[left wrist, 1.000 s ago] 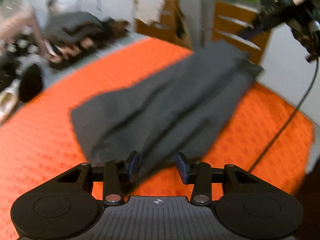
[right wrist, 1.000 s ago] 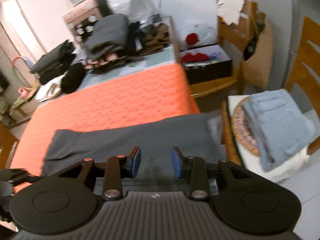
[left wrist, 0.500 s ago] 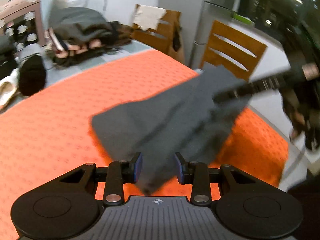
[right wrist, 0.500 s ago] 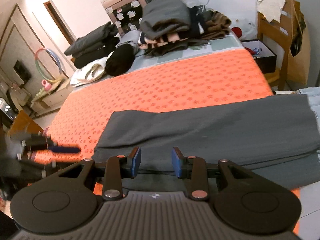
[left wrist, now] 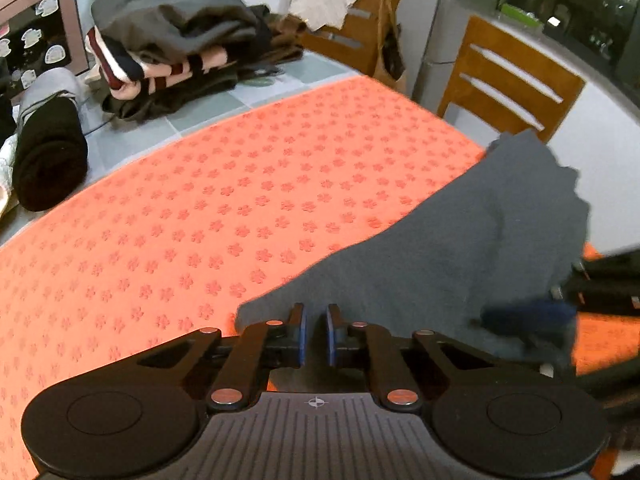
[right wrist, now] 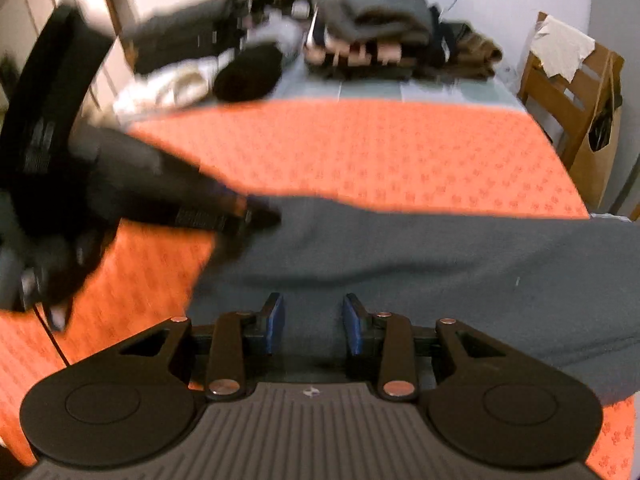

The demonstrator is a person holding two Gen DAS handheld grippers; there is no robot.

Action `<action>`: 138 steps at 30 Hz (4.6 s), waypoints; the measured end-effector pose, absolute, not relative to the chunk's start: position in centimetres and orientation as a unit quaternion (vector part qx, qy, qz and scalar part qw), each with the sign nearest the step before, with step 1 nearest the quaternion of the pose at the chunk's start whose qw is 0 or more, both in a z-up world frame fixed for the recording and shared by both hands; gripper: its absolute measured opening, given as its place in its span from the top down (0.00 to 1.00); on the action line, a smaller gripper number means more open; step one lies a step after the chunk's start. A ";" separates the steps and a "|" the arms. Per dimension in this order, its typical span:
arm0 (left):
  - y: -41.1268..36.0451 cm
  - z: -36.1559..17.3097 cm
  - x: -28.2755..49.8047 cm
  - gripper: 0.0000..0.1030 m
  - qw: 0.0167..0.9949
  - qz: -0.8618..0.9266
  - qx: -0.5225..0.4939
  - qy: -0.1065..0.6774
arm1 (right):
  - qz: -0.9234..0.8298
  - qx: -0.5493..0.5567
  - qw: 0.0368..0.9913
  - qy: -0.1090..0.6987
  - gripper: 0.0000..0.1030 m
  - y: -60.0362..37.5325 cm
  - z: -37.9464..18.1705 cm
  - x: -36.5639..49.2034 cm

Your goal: Fold clothes

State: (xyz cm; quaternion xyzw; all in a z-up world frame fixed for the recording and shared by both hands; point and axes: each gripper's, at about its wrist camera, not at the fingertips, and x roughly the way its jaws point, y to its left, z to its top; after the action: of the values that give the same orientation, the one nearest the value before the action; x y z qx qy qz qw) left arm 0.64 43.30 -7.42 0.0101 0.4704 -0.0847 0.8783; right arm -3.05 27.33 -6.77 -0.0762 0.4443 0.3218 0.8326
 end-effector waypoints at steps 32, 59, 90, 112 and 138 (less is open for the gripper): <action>40.7 -6.9 -11.9 0.52 0.881 0.000 -0.130 0.456 | 0.154 0.197 0.858 0.449 0.42 1.8 -7.6 -1.5; 36.6 -8.6 -11.3 0.81 0.898 0.120 -0.133 0.401 | 0.102 0.450 0.778 0.426 0.79 -6.0 -15.9 8.6; 54.1 0.6 -22.8 0.88 0.932 0.170 -0.089 0.308 | 0.238 0.340 0.824 0.386 0.84 14.8 -1.0 -0.4; 60.9 -4.9 -30.5 0.72 0.915 0.042 -0.091 0.391 | 0.063 0.176 0.898 0.399 0.63 19.4 -4.4 -8.2; 63.0 -8.3 -26.4 0.71 0.917 0.058 -0.098 0.383 | 0.191 -0.049 0.884 0.423 0.61 31.0 -8.3 -9.7</action>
State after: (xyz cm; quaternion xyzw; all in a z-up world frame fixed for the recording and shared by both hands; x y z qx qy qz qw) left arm -26.44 63.02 -8.34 -0.0979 0.3827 0.0584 0.9168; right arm -9.71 31.02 -8.26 -0.0489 0.4231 0.1909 0.8844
